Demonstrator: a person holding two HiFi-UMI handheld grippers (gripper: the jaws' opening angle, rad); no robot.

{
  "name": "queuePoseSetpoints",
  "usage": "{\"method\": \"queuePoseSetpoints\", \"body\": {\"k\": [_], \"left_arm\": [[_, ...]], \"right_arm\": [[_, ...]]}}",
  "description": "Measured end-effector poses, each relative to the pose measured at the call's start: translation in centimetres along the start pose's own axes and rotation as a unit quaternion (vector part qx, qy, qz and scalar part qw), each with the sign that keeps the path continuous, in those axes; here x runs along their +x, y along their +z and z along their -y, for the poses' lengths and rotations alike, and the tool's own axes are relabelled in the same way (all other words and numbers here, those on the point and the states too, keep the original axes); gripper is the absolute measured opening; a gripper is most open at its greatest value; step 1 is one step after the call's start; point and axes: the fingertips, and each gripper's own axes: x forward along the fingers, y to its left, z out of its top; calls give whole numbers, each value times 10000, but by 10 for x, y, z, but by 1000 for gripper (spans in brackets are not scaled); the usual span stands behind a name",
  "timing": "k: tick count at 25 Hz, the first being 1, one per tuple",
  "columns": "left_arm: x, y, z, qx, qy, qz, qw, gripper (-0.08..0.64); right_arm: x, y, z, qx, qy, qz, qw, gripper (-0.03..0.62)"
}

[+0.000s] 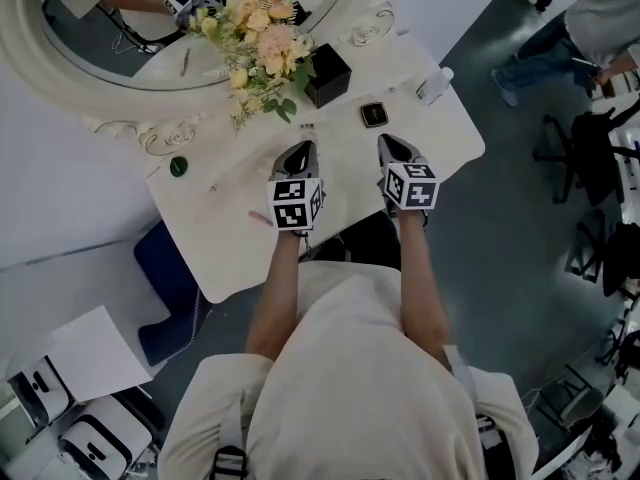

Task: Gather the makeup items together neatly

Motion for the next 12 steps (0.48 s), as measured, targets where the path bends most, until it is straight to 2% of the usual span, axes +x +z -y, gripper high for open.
{"method": "queuePoseSetpoints", "body": {"k": [9,12], "left_arm": [[23,-20,4,-178,5,-179,9997,15],[30,-25,6,-121,-66,-217,9997,15]], "right_arm": [[50,-7,32,-673,-55,-443,9967,48],[70,-16,37,-872,60,-690,9938,49]]}}
